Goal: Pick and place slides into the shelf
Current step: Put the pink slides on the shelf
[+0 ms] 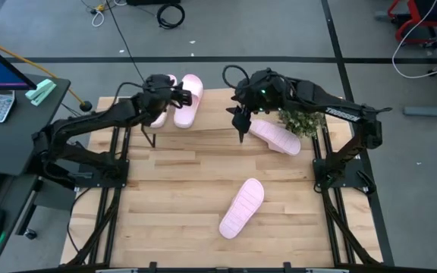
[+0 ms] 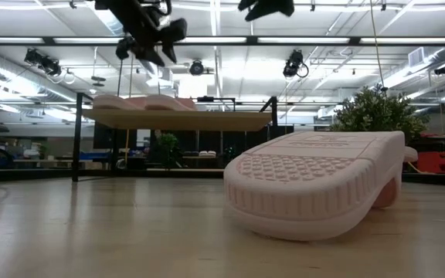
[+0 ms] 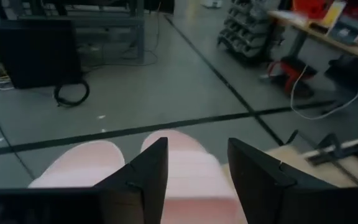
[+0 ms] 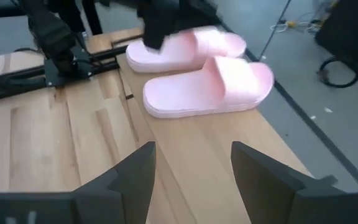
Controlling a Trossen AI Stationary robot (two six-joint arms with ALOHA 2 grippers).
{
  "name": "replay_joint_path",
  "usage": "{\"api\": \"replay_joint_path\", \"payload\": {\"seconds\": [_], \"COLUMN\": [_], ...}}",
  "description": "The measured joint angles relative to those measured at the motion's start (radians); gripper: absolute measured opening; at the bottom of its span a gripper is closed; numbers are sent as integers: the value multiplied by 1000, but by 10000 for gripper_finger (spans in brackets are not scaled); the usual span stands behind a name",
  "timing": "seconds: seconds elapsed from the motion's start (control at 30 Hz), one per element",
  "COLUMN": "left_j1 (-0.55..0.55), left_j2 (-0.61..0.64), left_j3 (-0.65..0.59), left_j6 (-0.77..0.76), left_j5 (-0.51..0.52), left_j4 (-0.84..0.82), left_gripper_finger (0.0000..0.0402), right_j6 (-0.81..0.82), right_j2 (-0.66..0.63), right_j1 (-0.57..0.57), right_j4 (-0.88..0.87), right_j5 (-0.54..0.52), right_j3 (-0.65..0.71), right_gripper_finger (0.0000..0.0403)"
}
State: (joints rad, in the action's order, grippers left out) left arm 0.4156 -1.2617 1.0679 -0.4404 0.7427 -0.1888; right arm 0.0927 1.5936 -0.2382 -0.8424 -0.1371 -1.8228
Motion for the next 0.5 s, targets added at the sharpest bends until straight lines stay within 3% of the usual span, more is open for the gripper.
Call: {"api": "replay_joint_path", "payload": {"seconds": [0.1, 0.27, 0.5], "left_j1": [-9, -46, -108], "left_j2": [34, 74, 136], "left_j3": [0, -1, -2], "left_j6": [10, 65, 85], "left_j5": [-29, -162, -279], "left_j4": [-13, -19, -3], "left_gripper_finger": [168, 165, 145], "right_j6": [-34, -57, -95], "right_j2": [0, 0, 2], "right_j1": [-40, -101, -172], "right_j4": [83, 194, 295], "right_j5": [64, 175, 233], "right_j3": [59, 151, 229], "right_gripper_finger": [215, 215, 215]}}
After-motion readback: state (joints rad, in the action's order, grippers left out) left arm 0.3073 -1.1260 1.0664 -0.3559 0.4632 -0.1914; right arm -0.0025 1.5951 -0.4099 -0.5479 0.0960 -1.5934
